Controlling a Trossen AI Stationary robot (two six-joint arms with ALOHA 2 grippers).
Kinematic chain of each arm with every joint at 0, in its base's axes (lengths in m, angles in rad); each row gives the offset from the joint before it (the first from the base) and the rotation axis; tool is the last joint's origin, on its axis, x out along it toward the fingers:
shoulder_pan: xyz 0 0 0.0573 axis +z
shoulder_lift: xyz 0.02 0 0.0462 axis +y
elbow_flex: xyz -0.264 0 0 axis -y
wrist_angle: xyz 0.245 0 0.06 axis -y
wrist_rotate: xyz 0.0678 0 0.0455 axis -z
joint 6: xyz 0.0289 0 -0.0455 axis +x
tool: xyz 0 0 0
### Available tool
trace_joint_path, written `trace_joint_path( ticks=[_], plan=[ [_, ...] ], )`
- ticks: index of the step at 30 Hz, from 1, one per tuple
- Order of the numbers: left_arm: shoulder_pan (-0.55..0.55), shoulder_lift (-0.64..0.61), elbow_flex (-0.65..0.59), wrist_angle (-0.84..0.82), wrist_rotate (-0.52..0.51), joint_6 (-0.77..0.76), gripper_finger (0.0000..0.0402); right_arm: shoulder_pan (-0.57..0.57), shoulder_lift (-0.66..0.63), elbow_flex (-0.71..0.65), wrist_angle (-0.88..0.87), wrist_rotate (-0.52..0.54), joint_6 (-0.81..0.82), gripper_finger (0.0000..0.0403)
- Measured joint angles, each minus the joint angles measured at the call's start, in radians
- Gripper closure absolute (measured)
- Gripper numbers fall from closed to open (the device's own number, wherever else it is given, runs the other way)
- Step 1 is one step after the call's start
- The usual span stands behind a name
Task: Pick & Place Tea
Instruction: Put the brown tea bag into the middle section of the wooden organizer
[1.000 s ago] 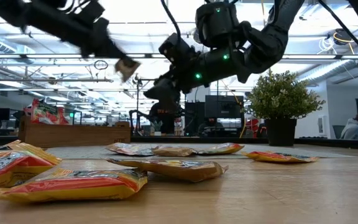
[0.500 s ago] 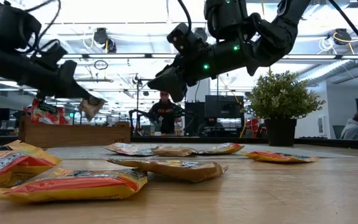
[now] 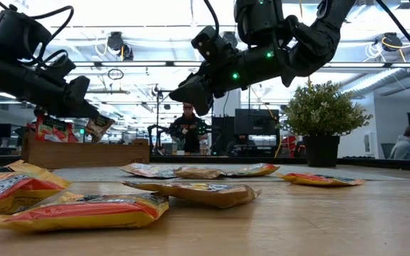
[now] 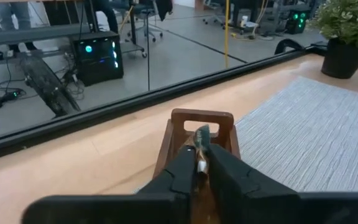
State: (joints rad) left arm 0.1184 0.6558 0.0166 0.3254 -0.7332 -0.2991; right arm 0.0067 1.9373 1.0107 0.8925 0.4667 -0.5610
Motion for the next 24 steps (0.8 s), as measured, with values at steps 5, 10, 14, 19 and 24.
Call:
trace_joint_path(
  ticks=[5, 10, 14, 19, 24],
  plan=[
    [0.0, 0.0, 0.0, -0.022, -0.001, -0.021, 0.0307, 0.0, 0.0, 0.0, 0.0, 0.0, 0.0, 0.0201],
    [0.0, 0.0, 0.0, 0.004, -0.016, -0.007, 0.0274, 0.0, 0.0, 0.0, 0.0, 0.0, 0.0, 0.0202],
    [0.0, 0.0, 0.0, 0.143, -0.017, 0.086, 0.0259, 0.0, 0.0, 0.0, 0.0, 0.0, 0.0, 0.0202],
    [-0.008, 0.0, 0.001, 0.402, -0.017, 0.18, 0.0253, -0.01, 0.0, 0.032, -0.054, -0.041, 0.006, 0.0202],
    [-0.026, 0.0, 0.073, 0.429, 0.06, 0.208, 0.0252, -0.057, 0.001, 0.252, -0.445, -0.234, 0.069, 0.0202]
  ],
)
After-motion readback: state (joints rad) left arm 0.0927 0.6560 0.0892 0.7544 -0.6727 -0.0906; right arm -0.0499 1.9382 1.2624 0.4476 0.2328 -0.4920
